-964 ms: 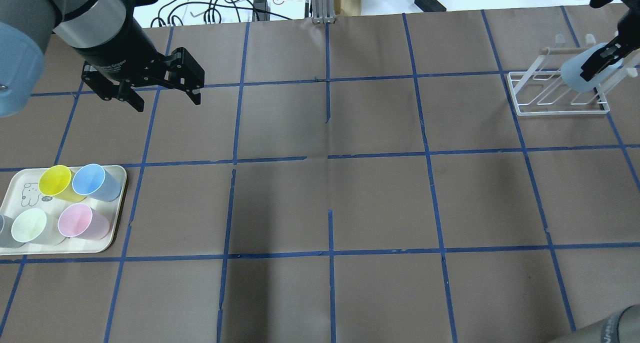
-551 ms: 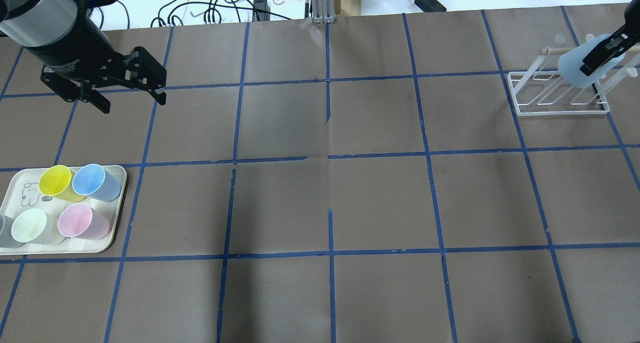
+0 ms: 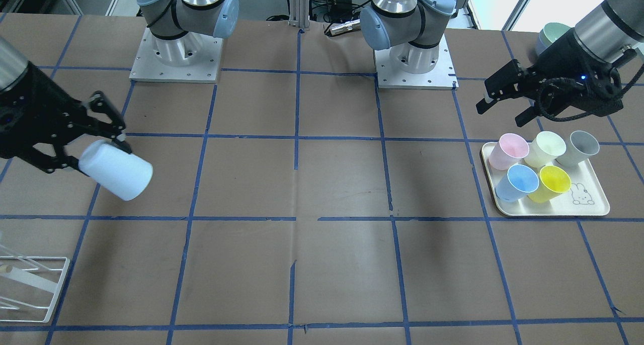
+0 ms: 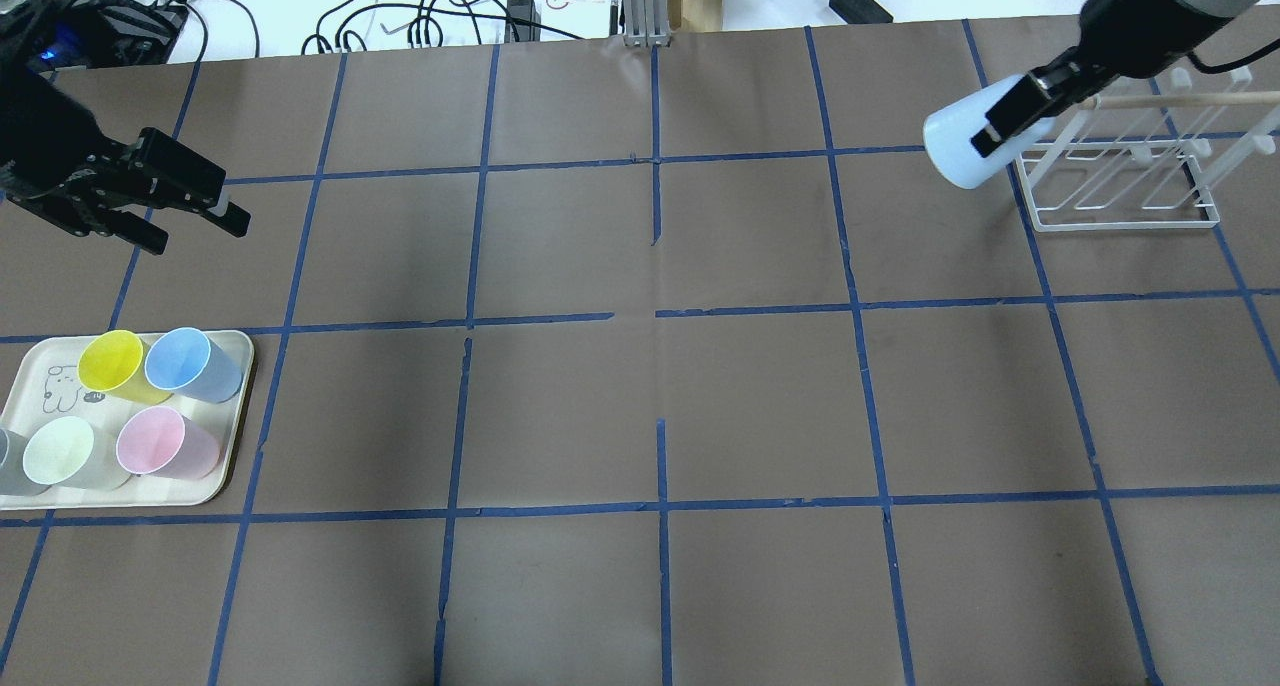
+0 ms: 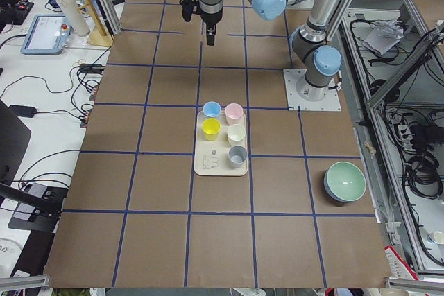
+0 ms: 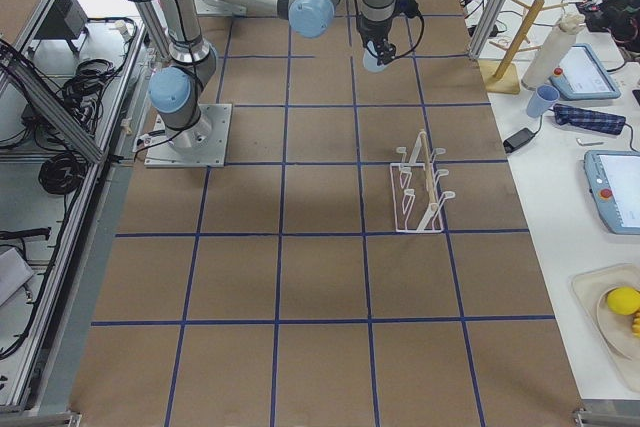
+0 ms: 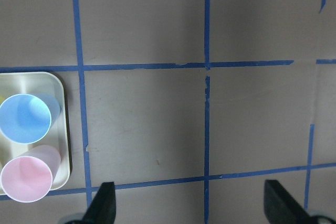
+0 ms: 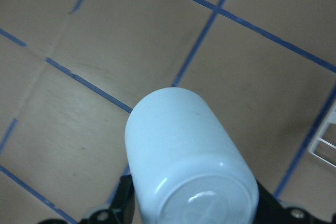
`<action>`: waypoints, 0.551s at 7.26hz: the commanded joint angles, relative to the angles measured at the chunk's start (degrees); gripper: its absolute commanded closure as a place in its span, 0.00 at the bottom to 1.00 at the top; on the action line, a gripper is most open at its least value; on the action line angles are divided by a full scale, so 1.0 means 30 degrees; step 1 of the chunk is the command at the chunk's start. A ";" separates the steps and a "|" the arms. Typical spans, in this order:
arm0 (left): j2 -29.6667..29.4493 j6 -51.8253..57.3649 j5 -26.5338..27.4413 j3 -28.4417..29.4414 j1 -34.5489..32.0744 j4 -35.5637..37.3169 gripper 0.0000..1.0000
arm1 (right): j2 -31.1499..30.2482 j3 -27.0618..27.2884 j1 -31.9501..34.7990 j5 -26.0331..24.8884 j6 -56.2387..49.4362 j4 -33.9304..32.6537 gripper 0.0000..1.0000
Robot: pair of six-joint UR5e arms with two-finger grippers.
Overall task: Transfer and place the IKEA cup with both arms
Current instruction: 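Carry the cup toward the left gripper while the left gripper reaches toward it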
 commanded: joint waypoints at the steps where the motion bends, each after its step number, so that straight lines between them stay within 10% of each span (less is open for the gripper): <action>1: 0.0128 0.3948 -0.4193 -0.2469 0.1392 0.0021 0.00 | 0.0019 0.0179 0.2637 0.3935 0.3832 0.0458 0.85; 4: -0.0309 0.4173 -1.1007 -0.5574 0.1016 0.0021 0.00 | -0.0039 0.0354 0.3646 1.1101 0.7274 0.0952 0.86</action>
